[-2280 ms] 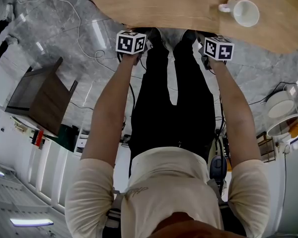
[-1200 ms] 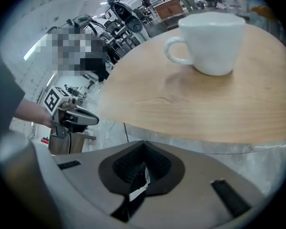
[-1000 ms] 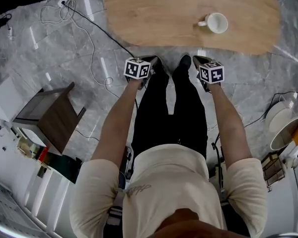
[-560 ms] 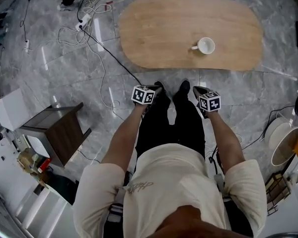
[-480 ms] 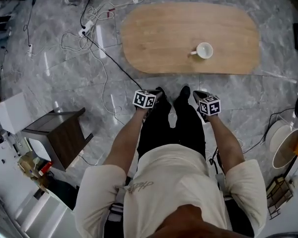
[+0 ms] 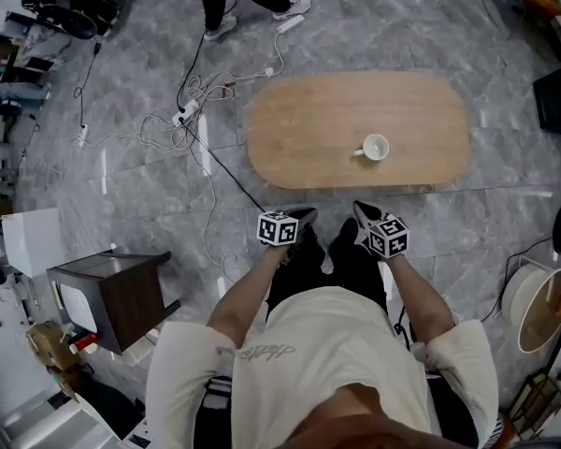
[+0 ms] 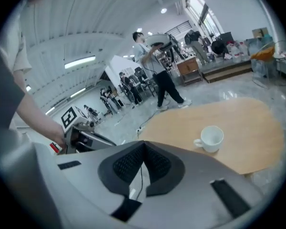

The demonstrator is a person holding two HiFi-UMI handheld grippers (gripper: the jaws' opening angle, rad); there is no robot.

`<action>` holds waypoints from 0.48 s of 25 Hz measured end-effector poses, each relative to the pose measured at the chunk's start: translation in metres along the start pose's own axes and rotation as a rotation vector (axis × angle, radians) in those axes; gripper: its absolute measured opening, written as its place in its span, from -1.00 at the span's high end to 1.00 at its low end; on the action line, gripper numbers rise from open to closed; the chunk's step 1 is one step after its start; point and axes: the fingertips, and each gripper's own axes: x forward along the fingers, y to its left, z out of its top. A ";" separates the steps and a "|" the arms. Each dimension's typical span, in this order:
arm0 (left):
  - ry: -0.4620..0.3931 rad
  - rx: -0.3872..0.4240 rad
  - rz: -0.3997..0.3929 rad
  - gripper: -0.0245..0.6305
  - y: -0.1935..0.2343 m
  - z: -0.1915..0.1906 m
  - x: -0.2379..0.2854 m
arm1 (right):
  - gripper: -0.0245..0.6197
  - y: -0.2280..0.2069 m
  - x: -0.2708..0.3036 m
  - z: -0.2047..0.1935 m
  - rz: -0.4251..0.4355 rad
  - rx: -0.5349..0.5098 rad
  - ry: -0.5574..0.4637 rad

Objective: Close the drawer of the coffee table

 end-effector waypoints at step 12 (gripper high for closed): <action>-0.309 0.252 0.034 0.91 -0.111 0.102 -0.086 | 0.94 0.107 -0.078 0.129 0.123 -0.260 -0.253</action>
